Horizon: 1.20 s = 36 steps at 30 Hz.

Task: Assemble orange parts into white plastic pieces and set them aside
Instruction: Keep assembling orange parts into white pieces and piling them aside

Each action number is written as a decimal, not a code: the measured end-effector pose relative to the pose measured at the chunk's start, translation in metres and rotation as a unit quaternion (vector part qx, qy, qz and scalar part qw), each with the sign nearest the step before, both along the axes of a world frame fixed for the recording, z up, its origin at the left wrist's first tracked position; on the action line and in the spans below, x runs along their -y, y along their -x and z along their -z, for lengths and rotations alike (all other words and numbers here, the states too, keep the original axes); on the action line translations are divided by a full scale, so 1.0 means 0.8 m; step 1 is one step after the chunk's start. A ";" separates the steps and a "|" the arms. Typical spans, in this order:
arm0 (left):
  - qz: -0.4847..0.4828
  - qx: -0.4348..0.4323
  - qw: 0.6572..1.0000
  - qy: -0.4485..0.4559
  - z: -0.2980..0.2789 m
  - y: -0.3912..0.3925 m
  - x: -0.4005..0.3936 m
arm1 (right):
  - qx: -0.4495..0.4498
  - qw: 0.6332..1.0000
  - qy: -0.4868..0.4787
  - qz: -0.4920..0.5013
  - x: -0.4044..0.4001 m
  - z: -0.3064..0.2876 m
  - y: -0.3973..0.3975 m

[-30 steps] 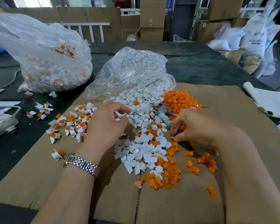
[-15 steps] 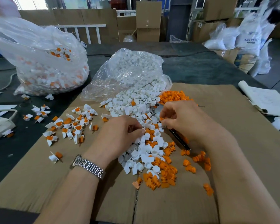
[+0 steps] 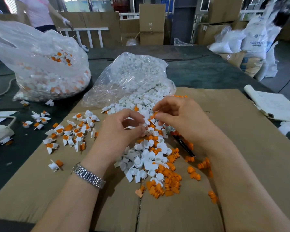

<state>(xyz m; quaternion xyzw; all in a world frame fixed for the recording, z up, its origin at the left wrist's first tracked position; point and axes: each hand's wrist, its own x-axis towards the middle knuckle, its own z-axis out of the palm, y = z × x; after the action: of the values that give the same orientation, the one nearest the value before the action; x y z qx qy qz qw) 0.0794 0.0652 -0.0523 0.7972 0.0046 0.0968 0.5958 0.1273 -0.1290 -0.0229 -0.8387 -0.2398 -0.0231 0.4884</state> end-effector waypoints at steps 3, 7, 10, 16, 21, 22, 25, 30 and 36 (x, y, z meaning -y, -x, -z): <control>0.002 0.039 0.995 -0.086 0.003 0.000 0.004 | 0.004 1.000 0.004 -0.004 -0.007 0.001 0.004; 0.003 0.092 0.985 -0.145 0.004 0.001 0.011 | 0.018 0.999 0.033 -0.012 -0.015 0.003 0.008; -0.007 0.110 0.979 -0.172 0.006 0.001 0.014 | 0.038 0.997 0.064 -0.019 -0.018 0.004 0.010; -0.017 0.098 0.981 -0.168 0.009 -0.002 0.013 | 0.089 0.989 0.121 -0.004 -0.024 0.009 0.012; 0.037 0.015 0.995 0.089 0.005 -0.003 0.001 | 0.088 0.993 0.076 -0.003 -0.016 0.006 0.008; 0.042 0.002 0.989 0.141 0.004 -0.004 -0.001 | 0.089 0.994 0.061 -0.007 -0.015 0.005 0.008; 0.070 -0.046 0.952 0.294 0.001 -0.005 -0.002 | 0.097 0.995 0.028 -0.019 -0.014 0.002 0.008; 0.126 -0.131 0.931 0.316 -0.001 -0.001 -0.007 | 0.090 0.995 0.023 -0.032 -0.013 0.001 0.009; 0.077 -0.038 0.972 0.218 0.000 0.001 -0.002 | 0.093 0.994 0.055 -0.005 -0.022 0.005 0.013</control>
<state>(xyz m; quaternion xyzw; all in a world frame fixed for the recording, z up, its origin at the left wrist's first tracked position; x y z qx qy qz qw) 0.0785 0.0669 -0.0526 0.6492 -0.0135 0.0172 0.7603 0.1168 -0.1117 -0.0266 -0.8574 -0.2888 -0.0854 0.4173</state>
